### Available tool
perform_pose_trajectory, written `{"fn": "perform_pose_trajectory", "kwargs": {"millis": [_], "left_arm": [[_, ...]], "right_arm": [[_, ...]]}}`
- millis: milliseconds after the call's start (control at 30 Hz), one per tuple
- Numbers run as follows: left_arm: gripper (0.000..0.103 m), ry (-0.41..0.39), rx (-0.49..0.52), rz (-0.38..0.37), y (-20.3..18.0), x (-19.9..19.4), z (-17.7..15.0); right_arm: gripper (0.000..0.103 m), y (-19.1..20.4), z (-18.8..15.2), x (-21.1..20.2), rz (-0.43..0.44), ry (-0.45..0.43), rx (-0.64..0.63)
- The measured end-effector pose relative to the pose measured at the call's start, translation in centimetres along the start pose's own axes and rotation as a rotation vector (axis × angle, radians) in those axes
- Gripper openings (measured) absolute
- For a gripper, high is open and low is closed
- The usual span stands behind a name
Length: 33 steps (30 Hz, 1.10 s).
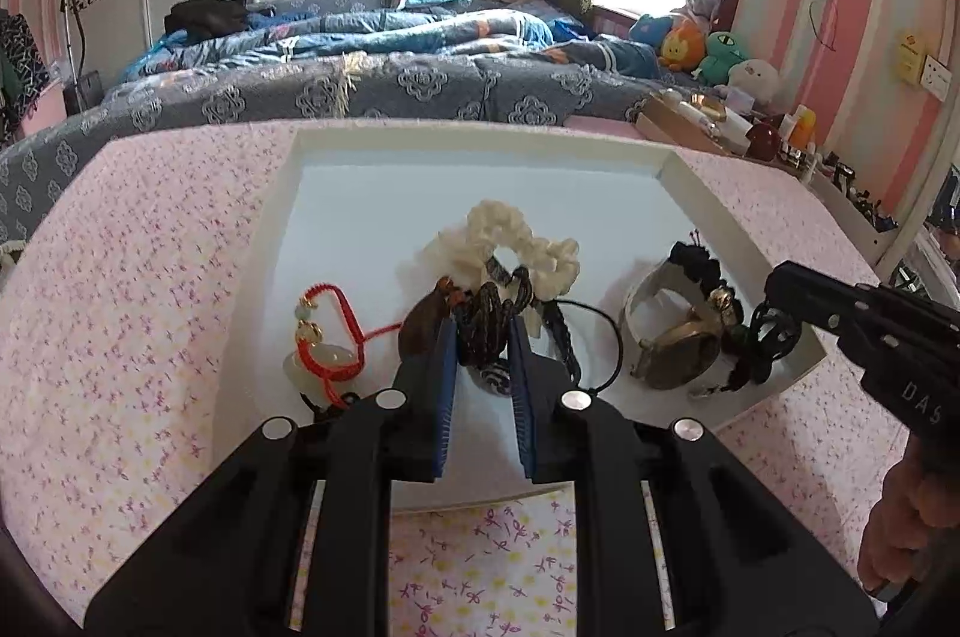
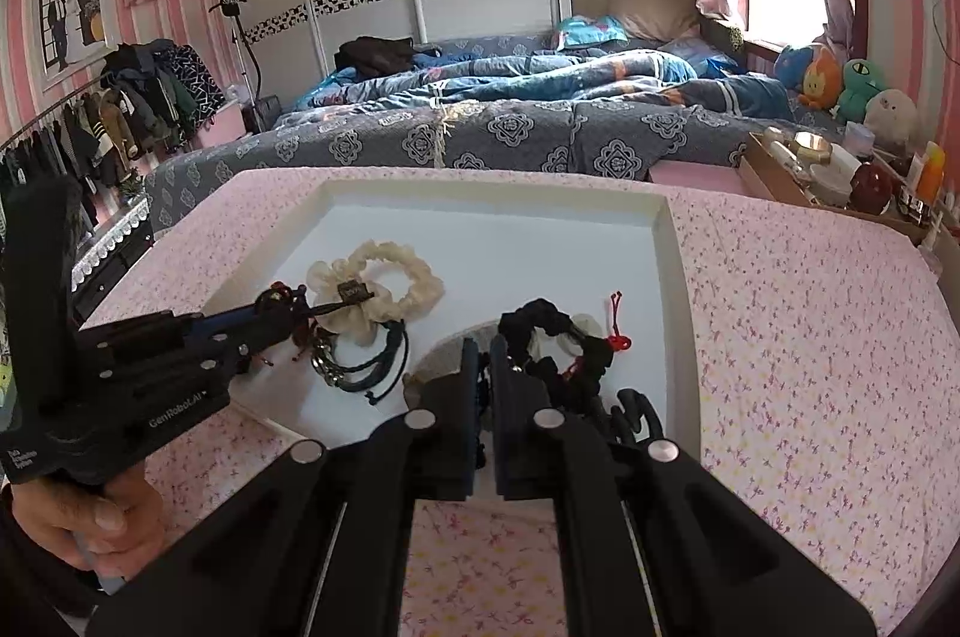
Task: Organize jewelry
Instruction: 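Lower the held pendant and keychain into the white tray, then hold the pendant and keychain down in the tray with both tools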
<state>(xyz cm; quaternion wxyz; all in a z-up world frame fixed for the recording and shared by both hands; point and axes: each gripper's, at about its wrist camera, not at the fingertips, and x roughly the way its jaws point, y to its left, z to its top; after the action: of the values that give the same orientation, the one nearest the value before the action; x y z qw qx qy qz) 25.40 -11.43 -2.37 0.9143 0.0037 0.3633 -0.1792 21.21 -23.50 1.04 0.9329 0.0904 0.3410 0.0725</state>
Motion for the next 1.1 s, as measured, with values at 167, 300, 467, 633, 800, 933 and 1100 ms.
{"fn": "perform_pose_trajectory", "kwargs": {"millis": [167, 300, 467, 633, 800, 933, 1100], "left_arm": [[0.016, 0.008, 0.012, 0.021, -0.2, 0.5, -0.3], [0.016, 0.023, -0.003, 0.035, 0.2, 0.9, -0.4], [0.016, 0.028, -0.004, 0.050, 0.2, 1.2, -0.4], [0.017, 0.035, 0.001, 0.062, 0.1, 1.3, -0.6], [0.017, 0.042, -0.014, 0.072, 0.5, 1.5, -0.6], [0.017, 0.043, -0.003, 0.084, 0.3, 1.6, -0.6], [0.017, 0.042, 0.009, 0.089, 0.0, 1.6, -0.6]], "right_arm": [[0.003, -0.3, -0.5, 0.8, -0.011, 0.022, 0.008], [0.003, -0.4, -0.9, 1.5, -0.021, 0.041, 0.007], [0.003, -0.3, -1.3, 1.9, -0.029, 0.056, 0.001], [0.003, -0.1, -1.3, 2.1, -0.035, 0.066, -0.007], [0.003, 0.0, -1.5, 2.4, -0.043, 0.076, -0.008], [0.003, 0.1, -1.6, 2.5, -0.048, 0.080, -0.008], [0.003, 0.2, -1.7, 2.7, -0.053, 0.084, -0.008]]}}
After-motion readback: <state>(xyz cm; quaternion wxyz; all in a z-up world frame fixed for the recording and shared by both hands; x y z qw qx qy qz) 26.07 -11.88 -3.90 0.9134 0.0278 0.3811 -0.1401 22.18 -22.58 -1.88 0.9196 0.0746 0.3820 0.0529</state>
